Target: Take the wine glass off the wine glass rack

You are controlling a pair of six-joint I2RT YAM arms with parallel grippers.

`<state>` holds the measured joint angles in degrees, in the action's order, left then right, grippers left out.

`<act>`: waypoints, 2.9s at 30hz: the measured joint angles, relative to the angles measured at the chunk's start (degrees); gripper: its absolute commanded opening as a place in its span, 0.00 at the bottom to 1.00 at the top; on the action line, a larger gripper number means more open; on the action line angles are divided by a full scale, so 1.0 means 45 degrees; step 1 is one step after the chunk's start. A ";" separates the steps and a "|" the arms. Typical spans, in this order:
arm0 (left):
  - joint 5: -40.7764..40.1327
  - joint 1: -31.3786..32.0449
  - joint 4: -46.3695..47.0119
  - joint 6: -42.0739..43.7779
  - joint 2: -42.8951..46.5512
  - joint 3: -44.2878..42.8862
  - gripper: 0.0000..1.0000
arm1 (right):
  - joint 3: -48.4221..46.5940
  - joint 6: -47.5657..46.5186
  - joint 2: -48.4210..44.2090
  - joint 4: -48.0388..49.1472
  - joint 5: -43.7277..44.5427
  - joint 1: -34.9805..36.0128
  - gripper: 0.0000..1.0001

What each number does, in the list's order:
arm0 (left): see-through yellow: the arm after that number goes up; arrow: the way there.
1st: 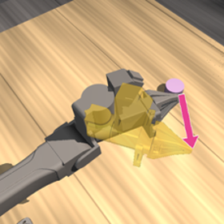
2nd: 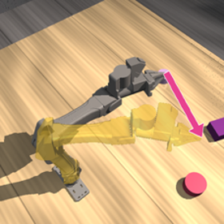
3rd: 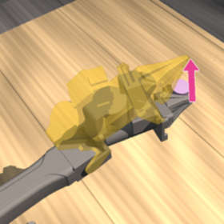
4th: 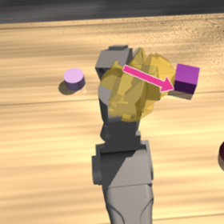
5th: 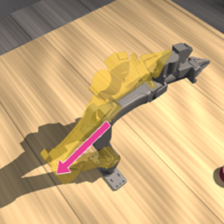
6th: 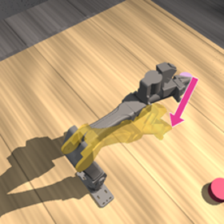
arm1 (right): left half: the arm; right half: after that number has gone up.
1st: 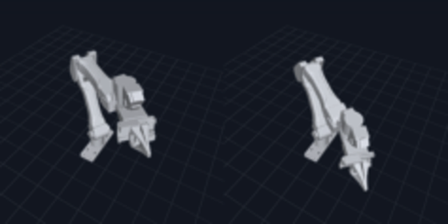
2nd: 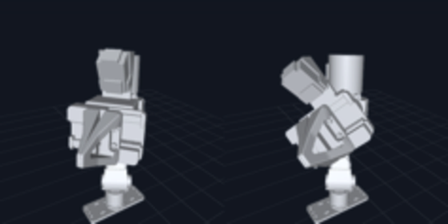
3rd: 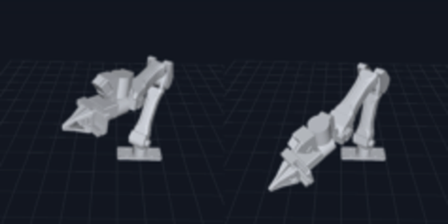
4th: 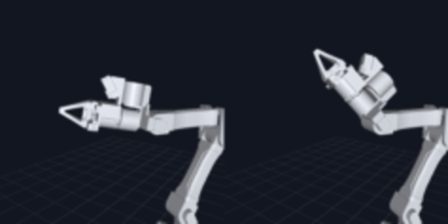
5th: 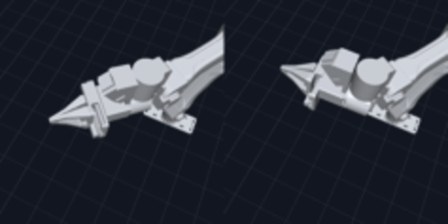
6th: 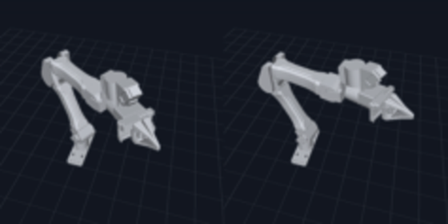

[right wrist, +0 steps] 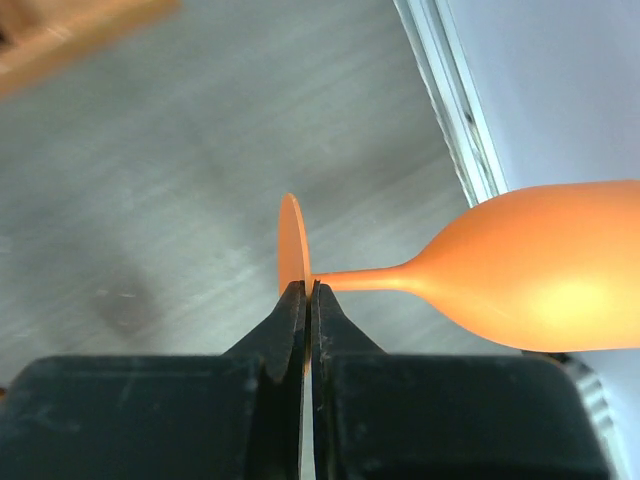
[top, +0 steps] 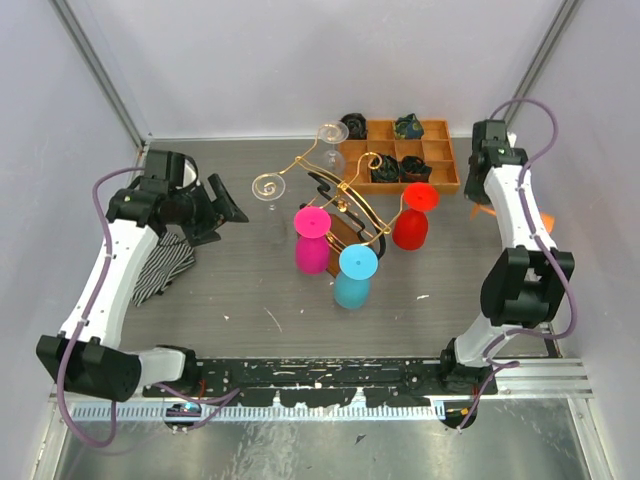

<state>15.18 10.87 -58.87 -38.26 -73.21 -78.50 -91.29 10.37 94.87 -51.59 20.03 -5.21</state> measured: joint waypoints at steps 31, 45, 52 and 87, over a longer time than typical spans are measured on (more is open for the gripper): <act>0.0515 0.0000 0.0146 0.0063 0.1156 0.1005 0.88 | 0.1010 0.5552 0.6630 -0.4022 0.8204 -0.0612 0.01; 0.0505 -0.0049 -0.0214 0.0068 0.1375 0.1486 0.91 | 0.0015 0.5663 0.7543 -0.4284 0.8723 -0.0617 0.17; 0.0452 -0.0087 -0.0393 0.0083 0.1360 0.1481 0.91 | -0.0180 0.5581 0.8063 -0.3453 0.8145 -0.0617 0.31; 0.0126 -0.0539 -0.1088 0.0782 0.0729 0.0257 0.91 | -0.2890 0.2773 0.7252 0.0024 0.1681 0.0131 0.73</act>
<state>15.75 8.45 -63.77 -34.74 -69.93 -77.34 -104.29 22.85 127.50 -51.48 27.59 -4.62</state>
